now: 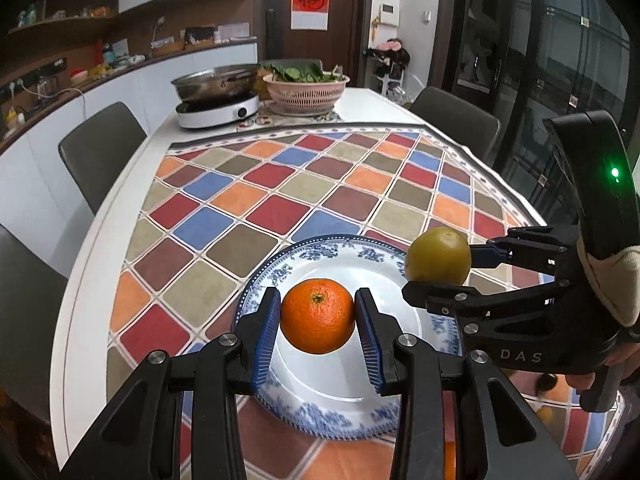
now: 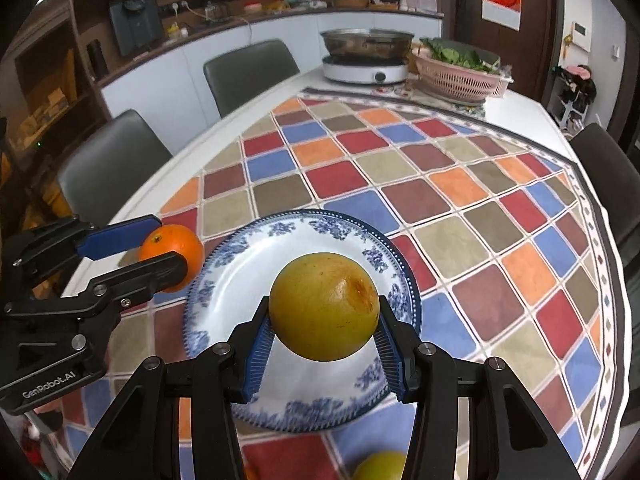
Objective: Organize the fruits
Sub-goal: 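Carry the orange and yellow pear with both tools over the blue-and-white plate, then open both tools to release the orange and pear onto the plate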
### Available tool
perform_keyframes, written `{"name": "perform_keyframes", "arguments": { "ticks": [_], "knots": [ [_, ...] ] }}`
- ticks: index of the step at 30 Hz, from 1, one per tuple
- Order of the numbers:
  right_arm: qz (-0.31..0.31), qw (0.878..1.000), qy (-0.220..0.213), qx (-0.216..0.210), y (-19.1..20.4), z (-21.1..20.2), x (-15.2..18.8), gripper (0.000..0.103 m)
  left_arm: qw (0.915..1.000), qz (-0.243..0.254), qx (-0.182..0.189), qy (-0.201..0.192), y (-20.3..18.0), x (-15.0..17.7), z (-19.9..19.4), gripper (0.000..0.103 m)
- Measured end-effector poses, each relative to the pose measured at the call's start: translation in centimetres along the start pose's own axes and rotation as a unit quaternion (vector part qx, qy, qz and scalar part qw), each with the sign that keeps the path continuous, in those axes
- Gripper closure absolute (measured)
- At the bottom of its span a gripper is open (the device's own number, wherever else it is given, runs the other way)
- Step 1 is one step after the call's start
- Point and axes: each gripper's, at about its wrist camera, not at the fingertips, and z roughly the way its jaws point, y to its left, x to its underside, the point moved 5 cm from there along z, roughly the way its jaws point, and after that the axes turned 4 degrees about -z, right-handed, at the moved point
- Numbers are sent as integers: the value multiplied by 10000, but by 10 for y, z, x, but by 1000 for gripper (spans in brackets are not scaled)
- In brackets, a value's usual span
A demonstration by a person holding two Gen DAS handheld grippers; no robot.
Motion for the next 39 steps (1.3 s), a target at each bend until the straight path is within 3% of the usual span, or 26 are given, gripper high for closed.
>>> {"name": "perform_keyframes", "arguments": {
  "ticks": [12, 21, 30, 33, 39],
  "knots": [
    [-135, 9976, 665, 102, -13, 58, -9, 54, 9982, -53, -71, 598, 20, -5, 71, 65],
    [-119, 9962, 863, 66, -16, 77, -10, 54, 9955, -108, -120, 937, 25, -2, 97, 65],
    [134, 9957, 915, 16, -23, 84, -13, 53, 9935, -277, -45, 1107, 30, -2, 103, 64],
    [150, 9966, 809, 1, -23, 78, -16, 46, 9944, -262, -75, 1022, 31, -4, 97, 58],
    [226, 9975, 667, 57, -24, 60, -18, 45, 9962, -208, -135, 839, 27, -9, 68, 58]
  ]
}}
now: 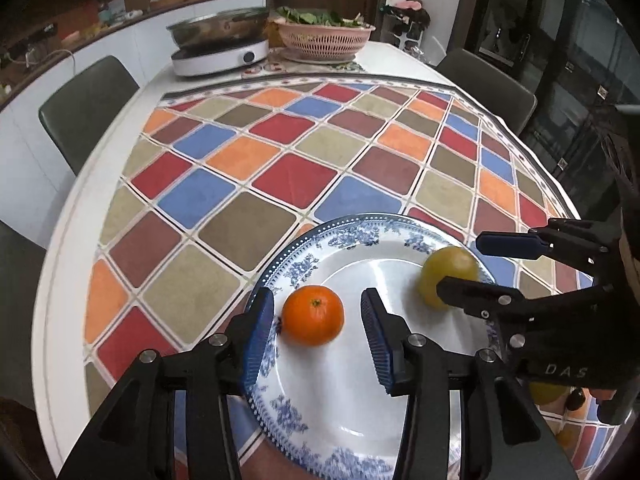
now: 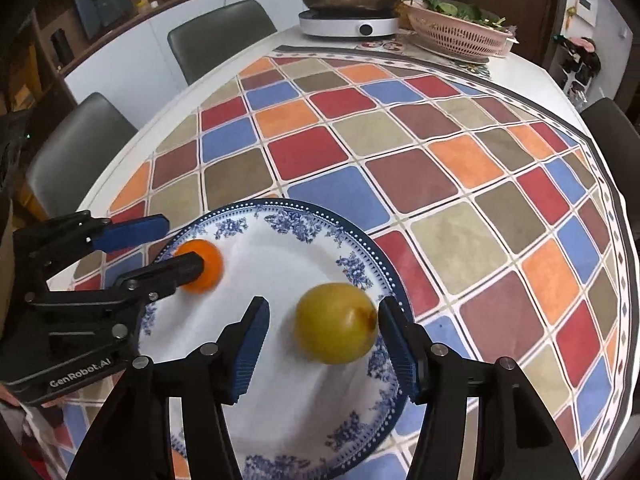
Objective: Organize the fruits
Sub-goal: 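Open both tools to release the orange and pear onto the plate, then move both open tools back toward the remaining fruits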
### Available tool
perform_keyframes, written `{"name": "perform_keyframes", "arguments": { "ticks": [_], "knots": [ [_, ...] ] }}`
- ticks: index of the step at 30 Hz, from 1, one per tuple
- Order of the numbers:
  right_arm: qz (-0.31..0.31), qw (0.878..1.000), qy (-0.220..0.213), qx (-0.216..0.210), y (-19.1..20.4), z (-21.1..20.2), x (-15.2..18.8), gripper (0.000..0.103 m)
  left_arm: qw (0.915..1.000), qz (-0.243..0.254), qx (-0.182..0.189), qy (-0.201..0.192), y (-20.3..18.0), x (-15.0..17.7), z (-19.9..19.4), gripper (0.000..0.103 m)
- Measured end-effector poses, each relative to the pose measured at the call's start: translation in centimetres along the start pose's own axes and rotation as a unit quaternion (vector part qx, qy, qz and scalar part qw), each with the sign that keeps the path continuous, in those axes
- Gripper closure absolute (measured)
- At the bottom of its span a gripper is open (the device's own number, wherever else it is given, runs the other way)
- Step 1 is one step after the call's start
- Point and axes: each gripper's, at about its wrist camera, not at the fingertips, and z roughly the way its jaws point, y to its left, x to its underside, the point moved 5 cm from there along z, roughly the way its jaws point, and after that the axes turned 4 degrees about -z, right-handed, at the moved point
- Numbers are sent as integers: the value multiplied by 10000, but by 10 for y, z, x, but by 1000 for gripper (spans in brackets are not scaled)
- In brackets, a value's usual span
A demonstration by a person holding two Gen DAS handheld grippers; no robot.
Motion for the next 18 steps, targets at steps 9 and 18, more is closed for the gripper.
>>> {"name": "perform_keyframes", "arguments": {
  "ticks": [9, 18],
  "knots": [
    [-31, 9988, -475, 117, 9, -56, 12, 45, 9978, 68, -338, -558, -15, 13, -66, 58],
    [-66, 9944, -1040, 204, 26, -126, 44, 43, 9935, 110, -352, -1080, -41, 45, -135, 45]
  ]
}}
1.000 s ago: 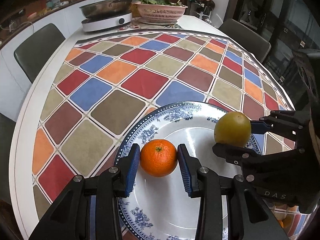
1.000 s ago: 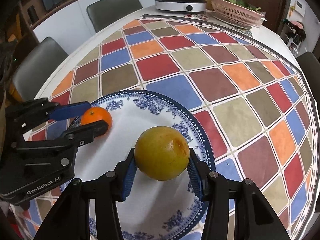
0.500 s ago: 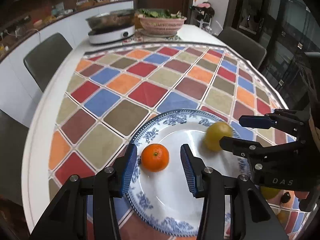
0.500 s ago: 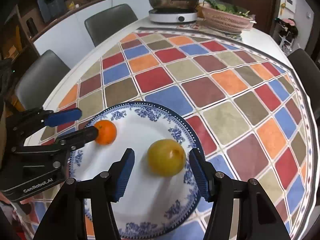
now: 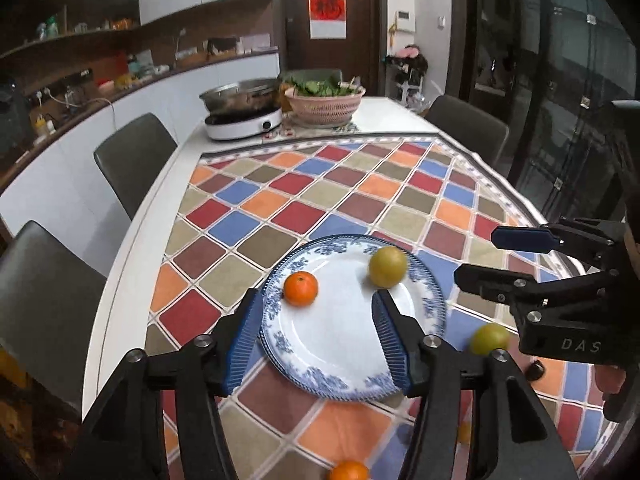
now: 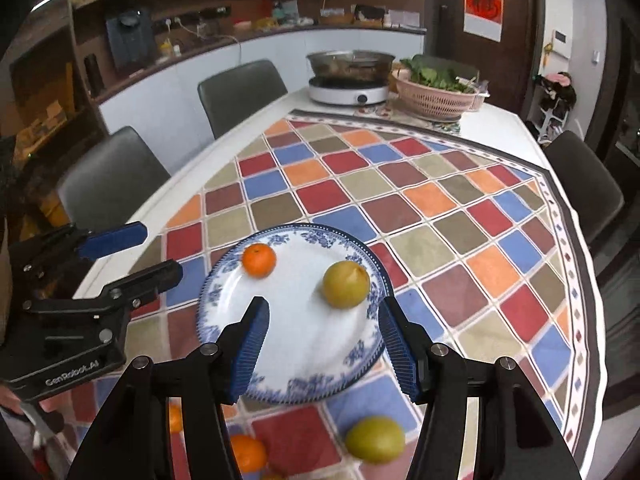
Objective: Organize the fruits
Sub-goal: 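Move both open tools back toward the remaining fruits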
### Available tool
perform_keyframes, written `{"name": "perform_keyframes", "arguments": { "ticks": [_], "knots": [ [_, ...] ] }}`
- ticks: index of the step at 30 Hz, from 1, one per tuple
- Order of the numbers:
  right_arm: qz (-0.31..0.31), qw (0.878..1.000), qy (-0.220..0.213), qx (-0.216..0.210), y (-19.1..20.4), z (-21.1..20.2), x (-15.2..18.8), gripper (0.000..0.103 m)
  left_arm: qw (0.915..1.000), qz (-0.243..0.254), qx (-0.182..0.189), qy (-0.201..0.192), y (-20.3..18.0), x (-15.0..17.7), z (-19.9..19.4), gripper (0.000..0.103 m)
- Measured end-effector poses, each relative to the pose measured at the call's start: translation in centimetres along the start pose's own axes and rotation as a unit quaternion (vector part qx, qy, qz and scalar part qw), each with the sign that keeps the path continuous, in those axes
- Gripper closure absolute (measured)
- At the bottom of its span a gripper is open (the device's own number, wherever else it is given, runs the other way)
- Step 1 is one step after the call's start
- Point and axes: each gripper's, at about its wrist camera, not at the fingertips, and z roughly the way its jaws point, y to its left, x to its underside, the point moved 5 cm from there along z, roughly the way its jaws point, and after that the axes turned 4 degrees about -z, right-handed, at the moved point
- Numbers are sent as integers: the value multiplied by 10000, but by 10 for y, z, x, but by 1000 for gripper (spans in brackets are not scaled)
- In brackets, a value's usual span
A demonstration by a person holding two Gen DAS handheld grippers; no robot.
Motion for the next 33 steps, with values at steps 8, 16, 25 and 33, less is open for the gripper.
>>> {"name": "perform_keyframes", "arguments": {
  "ticks": [8, 16, 25, 33],
  "knots": [
    [-58, 9990, -413, 147, 13, -55, 26, 38, 9988, -65, 116, -461, -19, 19, -63, 35],
    [-153, 9969, -631, 438, 22, -92, 64, 33, 9982, 6, 33, -600, -36, 53, -96, 28],
    [-17, 9971, -555, 511, 22, -107, 109, 33, 9994, -80, 119, -328, -53, 92, -101, 27],
    [112, 9974, -345, 627, 16, -101, 143, 33, 9998, 113, 123, -99, -63, 124, -90, 27]
  ]
}}
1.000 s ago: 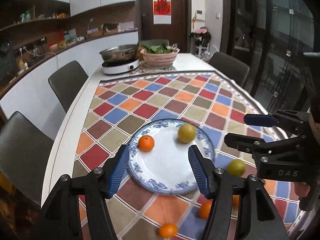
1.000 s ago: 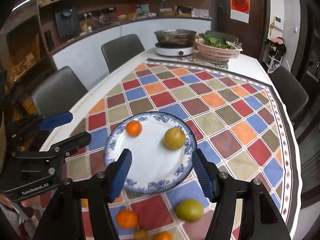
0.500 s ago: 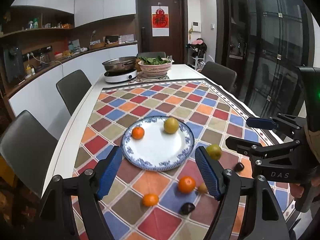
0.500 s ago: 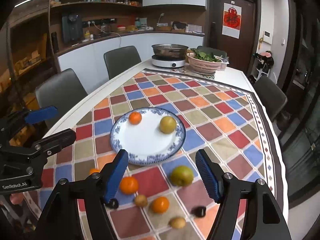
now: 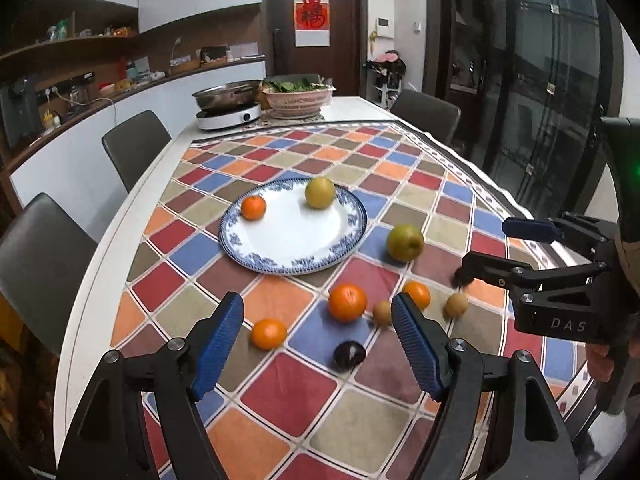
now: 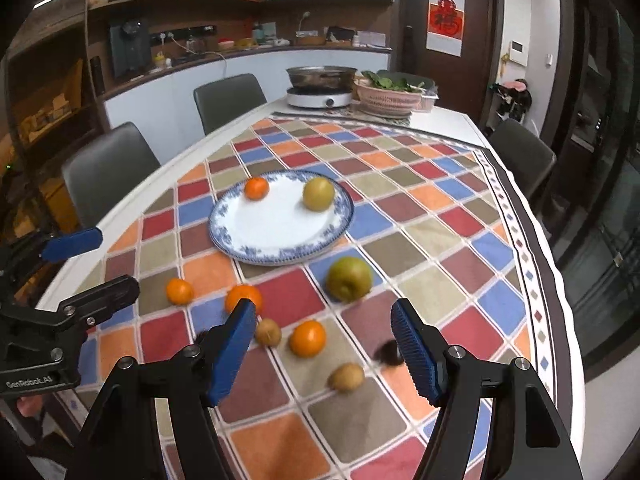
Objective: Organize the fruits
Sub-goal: 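Move both open tools back toward the remaining fruits, then grasp the dark plum with the left tool while the right tool grasps the brown kiwi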
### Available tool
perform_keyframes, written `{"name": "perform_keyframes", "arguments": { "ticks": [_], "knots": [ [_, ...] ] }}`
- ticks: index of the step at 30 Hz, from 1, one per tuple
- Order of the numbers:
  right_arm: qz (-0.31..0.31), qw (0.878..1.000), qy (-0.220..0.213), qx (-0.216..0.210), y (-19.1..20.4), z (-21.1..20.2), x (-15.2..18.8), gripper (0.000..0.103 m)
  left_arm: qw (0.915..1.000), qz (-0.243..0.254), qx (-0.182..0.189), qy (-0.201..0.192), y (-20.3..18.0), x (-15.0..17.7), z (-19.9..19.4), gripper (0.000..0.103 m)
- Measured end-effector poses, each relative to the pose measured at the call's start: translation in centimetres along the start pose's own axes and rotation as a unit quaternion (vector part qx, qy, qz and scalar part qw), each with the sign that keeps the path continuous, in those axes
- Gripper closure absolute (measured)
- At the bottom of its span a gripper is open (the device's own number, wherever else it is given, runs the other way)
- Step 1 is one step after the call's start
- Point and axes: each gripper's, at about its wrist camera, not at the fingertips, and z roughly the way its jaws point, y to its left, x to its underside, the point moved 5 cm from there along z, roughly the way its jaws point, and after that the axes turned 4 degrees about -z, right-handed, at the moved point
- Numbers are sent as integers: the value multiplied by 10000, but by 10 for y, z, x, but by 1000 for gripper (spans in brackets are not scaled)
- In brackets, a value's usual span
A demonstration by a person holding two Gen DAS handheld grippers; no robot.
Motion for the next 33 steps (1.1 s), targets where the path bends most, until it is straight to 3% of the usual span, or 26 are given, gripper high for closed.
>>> {"name": "perform_keyframes", "arguments": {
  "ticks": [22, 27, 33],
  "knots": [
    [129, 9962, 861, 42, -10, 46, 65, 33, 9951, 183, 218, 945, -11, 56, 65, 28],
    [172, 9953, 954, -24, -10, 56, 71, 34, 9945, 125, 240, 1009, -11, 57, 75, 37],
    [266, 9946, 997, -97, -14, 65, 72, 43, 9929, 102, 358, 1133, -15, 58, 87, 49]
  ]
}}
